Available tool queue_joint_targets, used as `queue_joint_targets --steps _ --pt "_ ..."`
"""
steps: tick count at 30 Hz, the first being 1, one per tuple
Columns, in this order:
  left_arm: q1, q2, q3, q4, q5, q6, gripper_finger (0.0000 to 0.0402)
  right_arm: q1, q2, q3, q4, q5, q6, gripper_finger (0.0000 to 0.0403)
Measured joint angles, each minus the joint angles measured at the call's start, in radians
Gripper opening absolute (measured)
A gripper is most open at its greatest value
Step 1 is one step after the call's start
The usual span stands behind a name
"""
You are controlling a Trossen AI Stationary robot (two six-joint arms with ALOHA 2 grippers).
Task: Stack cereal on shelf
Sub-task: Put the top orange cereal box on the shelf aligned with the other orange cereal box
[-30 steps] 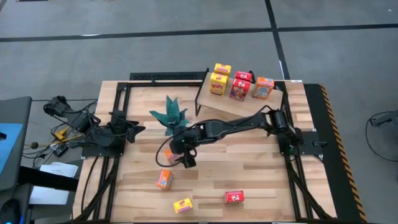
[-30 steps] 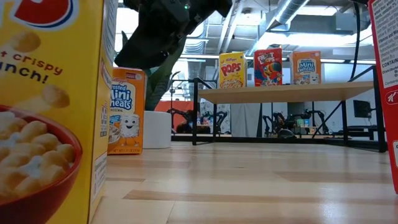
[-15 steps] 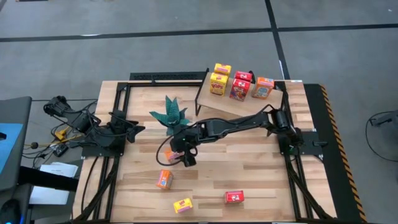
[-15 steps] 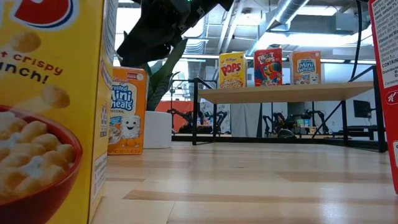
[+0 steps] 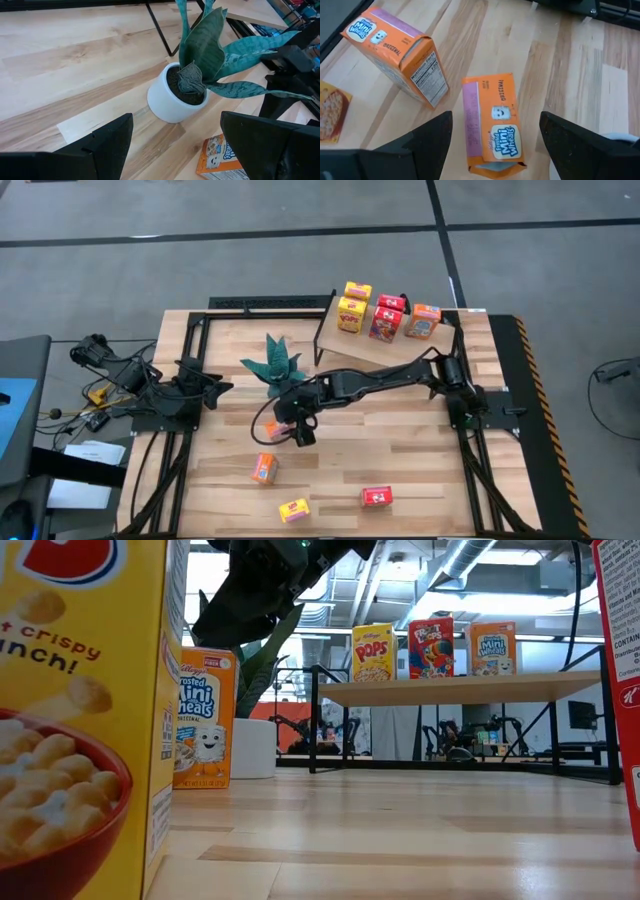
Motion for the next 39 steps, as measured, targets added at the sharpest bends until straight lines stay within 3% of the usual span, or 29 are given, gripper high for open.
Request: queue_joint_targets --steps 23,39 --pt "0.0 0.0 0.0 -0.003 0.0 0.0 0.0293 -0.017 0.002 -0.037 0.011 -0.002 0.014 0.0322" --pt "0.0 0.0 0.0 -0.003 -0.005 -0.001 0.0293 -0.017 0.002 -0.037 -0.006 -0.017 0.01 0.0281"
